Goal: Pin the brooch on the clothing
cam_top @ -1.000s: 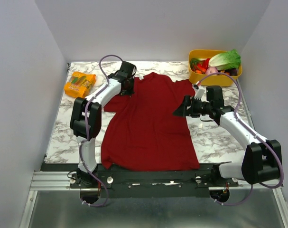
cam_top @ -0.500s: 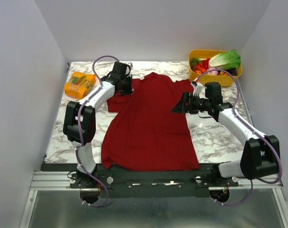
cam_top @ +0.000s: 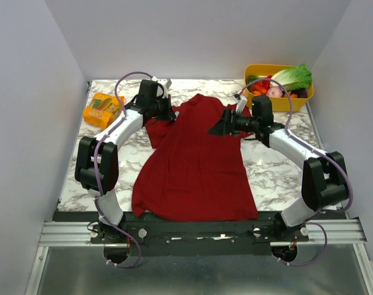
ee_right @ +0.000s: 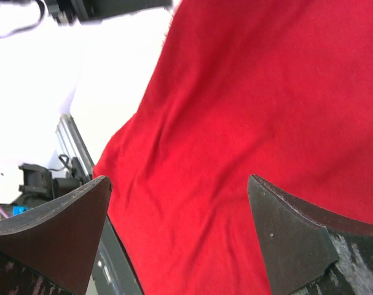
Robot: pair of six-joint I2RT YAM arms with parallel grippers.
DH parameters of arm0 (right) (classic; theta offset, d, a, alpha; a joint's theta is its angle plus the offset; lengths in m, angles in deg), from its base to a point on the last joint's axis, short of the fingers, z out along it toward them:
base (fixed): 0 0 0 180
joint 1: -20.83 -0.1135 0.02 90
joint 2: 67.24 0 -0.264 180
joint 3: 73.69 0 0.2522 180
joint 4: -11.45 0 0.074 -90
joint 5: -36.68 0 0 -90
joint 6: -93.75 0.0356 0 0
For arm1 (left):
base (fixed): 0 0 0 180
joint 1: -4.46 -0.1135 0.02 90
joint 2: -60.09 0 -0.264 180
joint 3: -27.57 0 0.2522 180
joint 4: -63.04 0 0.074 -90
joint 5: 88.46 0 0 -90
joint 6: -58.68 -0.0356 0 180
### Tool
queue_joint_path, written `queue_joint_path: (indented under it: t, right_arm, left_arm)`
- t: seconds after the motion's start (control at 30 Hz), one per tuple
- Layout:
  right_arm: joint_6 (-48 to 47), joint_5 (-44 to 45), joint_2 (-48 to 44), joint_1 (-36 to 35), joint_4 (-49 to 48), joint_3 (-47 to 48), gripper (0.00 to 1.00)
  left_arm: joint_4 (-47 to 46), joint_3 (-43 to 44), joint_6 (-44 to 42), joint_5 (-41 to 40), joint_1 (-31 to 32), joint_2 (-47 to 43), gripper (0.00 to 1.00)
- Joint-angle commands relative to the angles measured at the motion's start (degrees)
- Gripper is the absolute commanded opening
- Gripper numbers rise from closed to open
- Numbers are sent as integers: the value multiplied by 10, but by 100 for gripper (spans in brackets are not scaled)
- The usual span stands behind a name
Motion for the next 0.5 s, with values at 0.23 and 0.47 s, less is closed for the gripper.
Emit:
queue_joint_path:
  t: [0.23, 0.47]
  right_arm:
    - [61, -56, 97, -13, -140, 79, 100]
    - [82, -81, 128, -19, -185, 94, 100]
  left_arm:
    - [-83, -29, -7, 108, -13, -57, 0]
    - [-125, -55, 5, 141, -22, -77, 0]
